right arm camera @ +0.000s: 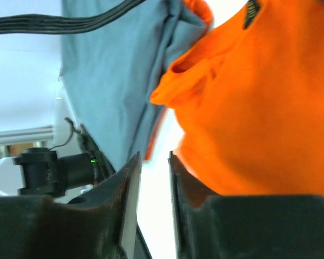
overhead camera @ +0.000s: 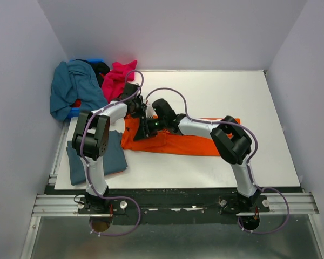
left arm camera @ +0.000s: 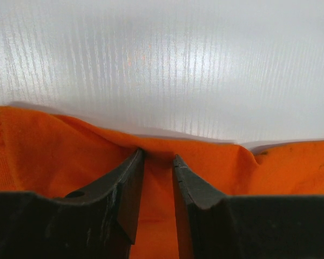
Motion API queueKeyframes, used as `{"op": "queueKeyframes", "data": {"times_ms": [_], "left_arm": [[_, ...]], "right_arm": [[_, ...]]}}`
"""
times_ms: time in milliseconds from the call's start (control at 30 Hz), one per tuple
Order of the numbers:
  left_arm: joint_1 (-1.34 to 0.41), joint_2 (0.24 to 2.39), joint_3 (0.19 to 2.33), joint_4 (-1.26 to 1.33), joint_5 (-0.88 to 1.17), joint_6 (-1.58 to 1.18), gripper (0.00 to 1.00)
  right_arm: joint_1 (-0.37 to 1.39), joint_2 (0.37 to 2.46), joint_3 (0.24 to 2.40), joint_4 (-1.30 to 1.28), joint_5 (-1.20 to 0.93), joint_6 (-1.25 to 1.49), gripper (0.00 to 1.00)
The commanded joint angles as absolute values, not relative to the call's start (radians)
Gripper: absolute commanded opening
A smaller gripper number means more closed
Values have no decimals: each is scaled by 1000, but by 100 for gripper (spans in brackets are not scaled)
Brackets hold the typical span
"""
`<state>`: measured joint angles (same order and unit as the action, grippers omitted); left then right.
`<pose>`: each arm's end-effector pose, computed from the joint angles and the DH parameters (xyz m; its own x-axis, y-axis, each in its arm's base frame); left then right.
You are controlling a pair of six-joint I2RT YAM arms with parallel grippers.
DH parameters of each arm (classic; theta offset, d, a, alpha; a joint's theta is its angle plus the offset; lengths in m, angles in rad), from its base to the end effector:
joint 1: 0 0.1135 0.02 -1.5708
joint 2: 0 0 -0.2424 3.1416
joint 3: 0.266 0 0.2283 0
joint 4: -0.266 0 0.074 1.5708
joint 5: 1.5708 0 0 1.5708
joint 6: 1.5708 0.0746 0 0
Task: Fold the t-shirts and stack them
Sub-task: Fold the other side of the tshirt into a rectangle
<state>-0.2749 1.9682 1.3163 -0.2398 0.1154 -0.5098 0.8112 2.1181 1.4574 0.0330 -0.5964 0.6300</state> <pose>0.4003 -0.1218 0.1358 -0.8192 -0.2726 -0.5045 -0.0694 0.9204 -0.3847 0.2910 0.3673 0.1530 -0.8647 -0.2026 -0.4597 -0.4994 0.4449 0.7434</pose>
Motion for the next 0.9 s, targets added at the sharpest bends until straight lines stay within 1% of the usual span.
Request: {"op": "queueKeyframes", "data": {"times_ms": [0,67,167,300,367,433,500,567,600,633,700,733,767,800,867], "left_arm": [[-267,1987,1338,-261,101,-492,40],[-264,1982,1338,-261,104,-492,40],[-261,1970,1336,-264,103,-488,40],[-261,1916,1316,-252,112,-488,42],[-261,1863,1281,-223,129,-492,50],[-262,1803,1226,-181,124,-503,55],[-262,1743,1171,-160,100,-509,56],[-264,1688,1120,-143,71,-520,56],[-262,1662,1091,-137,57,-526,56],[-261,1642,1062,-132,35,-540,55],[-256,1600,1008,-112,8,-564,53],[-255,1574,980,-89,8,-578,53],[-253,1550,947,-63,-20,-587,51],[-253,1527,921,-40,-37,-601,47],[-252,1499,879,-14,-73,-620,35]], "right_arm": [[833,2149,1444,167,-730,719,44],[831,2123,1411,207,-741,744,52],[813,2071,1367,204,-703,738,53],[737,1965,1261,206,-652,729,52],[684,1901,1194,201,-621,716,50],[625,1843,1137,172,-597,686,50],[576,1774,1095,117,-569,638,49],[534,1718,1062,28,-468,580,47],[517,1686,1048,-33,-415,559,43],[503,1660,1036,-75,-347,540,35],[482,1602,1005,-161,-206,517,9],[473,1573,988,-187,-136,514,1],[465,1543,967,-210,-82,514,1],[457,1520,947,-228,-21,520,1],[439,1482,907,-274,102,543,1]]}}
